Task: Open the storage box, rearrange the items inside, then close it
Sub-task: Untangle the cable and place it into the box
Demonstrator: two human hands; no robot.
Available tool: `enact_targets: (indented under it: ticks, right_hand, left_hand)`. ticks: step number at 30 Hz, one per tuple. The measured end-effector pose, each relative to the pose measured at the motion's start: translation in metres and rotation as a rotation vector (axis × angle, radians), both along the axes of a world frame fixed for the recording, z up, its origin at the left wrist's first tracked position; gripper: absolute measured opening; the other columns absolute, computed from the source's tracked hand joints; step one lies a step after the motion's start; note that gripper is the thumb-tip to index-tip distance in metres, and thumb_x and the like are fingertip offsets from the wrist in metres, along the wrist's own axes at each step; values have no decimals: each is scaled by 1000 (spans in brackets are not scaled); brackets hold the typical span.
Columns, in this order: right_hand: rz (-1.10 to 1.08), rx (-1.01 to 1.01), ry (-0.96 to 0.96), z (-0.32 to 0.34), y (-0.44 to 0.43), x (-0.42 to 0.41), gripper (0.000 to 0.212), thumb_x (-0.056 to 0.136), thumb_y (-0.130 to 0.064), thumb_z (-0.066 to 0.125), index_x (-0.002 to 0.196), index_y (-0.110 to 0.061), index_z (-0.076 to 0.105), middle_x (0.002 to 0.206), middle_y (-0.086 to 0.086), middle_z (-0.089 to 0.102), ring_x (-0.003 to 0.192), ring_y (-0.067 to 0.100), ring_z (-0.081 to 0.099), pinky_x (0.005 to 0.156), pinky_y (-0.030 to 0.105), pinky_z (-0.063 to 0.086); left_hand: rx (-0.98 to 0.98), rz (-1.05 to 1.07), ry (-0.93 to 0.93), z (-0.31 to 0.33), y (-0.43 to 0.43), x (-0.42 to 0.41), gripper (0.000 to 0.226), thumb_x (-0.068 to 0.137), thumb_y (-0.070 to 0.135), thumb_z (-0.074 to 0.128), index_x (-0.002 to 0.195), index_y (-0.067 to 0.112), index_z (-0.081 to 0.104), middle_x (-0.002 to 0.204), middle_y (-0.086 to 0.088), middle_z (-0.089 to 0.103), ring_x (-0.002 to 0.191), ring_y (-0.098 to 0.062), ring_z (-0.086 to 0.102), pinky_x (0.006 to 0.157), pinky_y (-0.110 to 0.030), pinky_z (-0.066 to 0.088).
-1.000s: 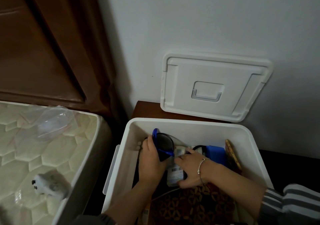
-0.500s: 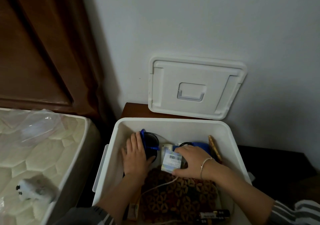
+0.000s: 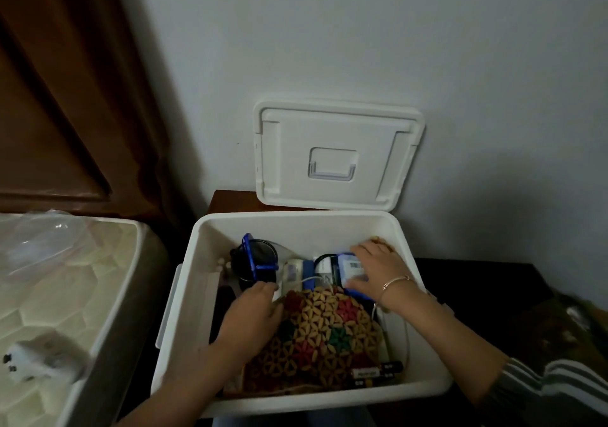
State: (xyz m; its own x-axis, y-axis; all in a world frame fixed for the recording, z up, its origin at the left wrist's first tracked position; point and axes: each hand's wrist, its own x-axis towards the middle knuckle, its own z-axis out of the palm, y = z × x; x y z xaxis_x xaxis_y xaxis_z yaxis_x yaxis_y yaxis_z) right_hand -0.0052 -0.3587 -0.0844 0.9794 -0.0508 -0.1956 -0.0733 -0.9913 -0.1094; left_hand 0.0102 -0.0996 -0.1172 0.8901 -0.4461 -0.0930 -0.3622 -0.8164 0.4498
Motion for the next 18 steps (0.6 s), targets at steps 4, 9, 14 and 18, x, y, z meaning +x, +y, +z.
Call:
enact_targets:
  ticks: [4, 9, 14, 18]
  right_hand:
    - [-36, 182, -110, 5, -4, -19, 48, 86, -40, 62, 128, -17, 52, 130, 0, 49, 121, 18, 44, 100, 24, 32]
    - [-128, 466, -212, 11, -2, -42, 35, 86, -16, 65, 121, -12, 58, 143, 6, 44, 135, 18, 37, 106, 22, 31]
    - [-19, 764, -180, 25, 16, -61, 51, 85, -14, 68, 133, -17, 48, 136, -5, 48, 129, 7, 41, 109, 17, 30]
    - [-44, 892, -175, 37, 30, -67, 22, 90, -12, 61, 111, -12, 66, 111, -9, 63, 108, 1, 56, 90, 2, 36]
  left_hand:
    - [304, -46, 69, -10, -14, 0, 31, 99, 35, 45, 125, 18, 47, 119, -4, 61, 108, -22, 60, 88, -35, 46]
    - [1, -113, 252, 13, -27, 2, 22, 101, 26, 47, 99, 14, 65, 90, 2, 64, 87, -14, 61, 60, -20, 38]
    - [-349, -354, 324, 89, -27, -2, 20, 99, 20, 52, 89, 21, 70, 73, 20, 63, 74, 7, 56, 72, -10, 40]
    - [-683, -338, 475, 154, -27, -6, 22, 99, 17, 51, 91, 16, 72, 69, -7, 59, 68, -14, 55, 69, -24, 45]
